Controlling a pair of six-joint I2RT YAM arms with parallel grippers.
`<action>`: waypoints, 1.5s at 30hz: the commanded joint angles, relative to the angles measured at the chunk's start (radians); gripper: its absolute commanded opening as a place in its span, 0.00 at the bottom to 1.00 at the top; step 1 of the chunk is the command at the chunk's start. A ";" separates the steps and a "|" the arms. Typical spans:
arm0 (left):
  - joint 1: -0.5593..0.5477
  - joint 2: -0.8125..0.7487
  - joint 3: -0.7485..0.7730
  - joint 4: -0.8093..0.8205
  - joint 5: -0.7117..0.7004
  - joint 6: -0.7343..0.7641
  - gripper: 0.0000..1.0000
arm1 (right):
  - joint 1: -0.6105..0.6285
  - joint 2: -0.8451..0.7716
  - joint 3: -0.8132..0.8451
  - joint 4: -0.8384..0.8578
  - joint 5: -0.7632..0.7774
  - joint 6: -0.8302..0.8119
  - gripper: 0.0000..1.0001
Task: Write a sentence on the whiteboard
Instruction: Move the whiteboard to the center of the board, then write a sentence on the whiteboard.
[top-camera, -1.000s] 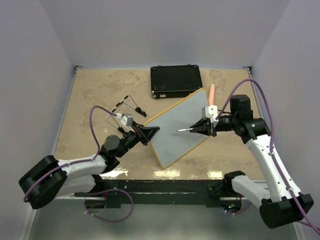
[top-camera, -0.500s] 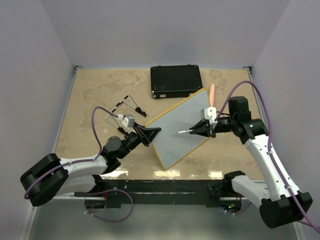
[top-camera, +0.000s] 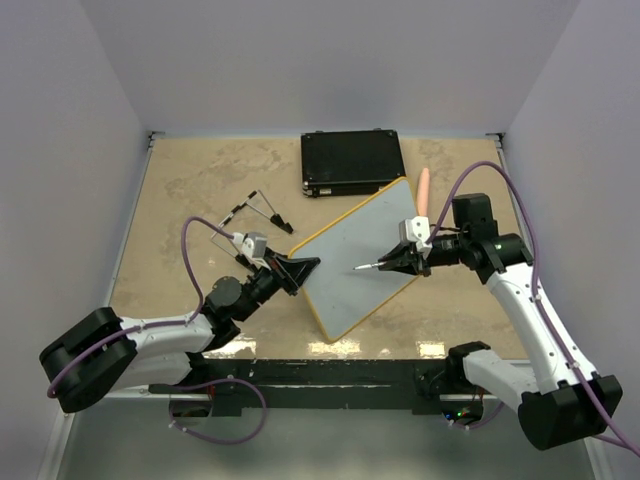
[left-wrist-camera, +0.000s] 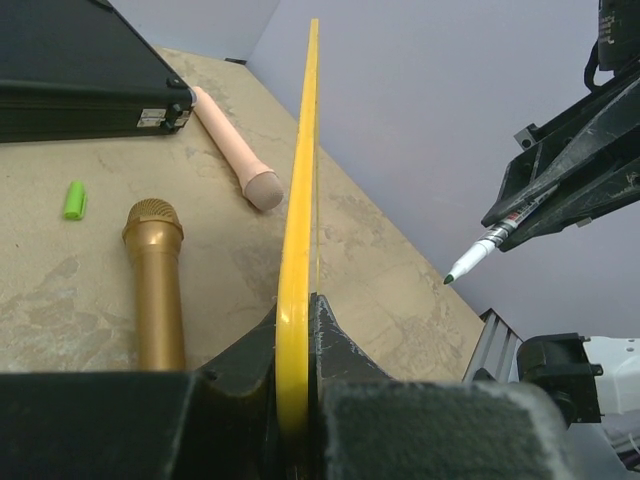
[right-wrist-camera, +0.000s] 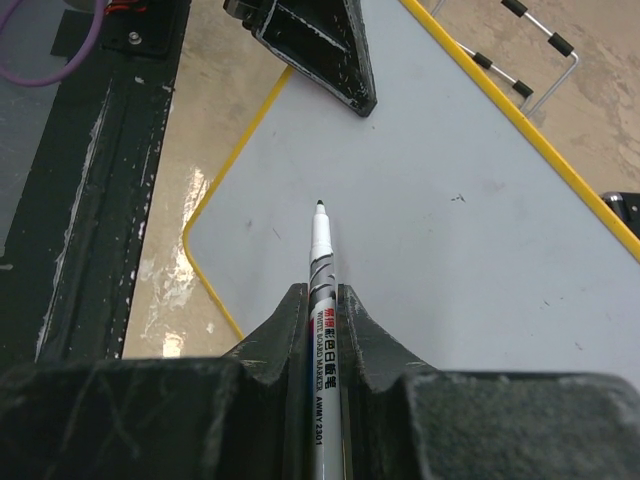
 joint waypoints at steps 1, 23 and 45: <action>-0.008 -0.029 0.000 0.101 -0.030 0.016 0.00 | -0.003 0.013 0.030 -0.042 -0.039 -0.063 0.00; -0.008 -0.051 -0.003 0.046 -0.054 0.033 0.00 | -0.095 0.048 0.040 -0.188 -0.085 -0.260 0.00; -0.009 -0.011 0.023 0.010 -0.045 0.021 0.00 | -0.155 0.040 0.030 -0.152 -0.079 -0.225 0.00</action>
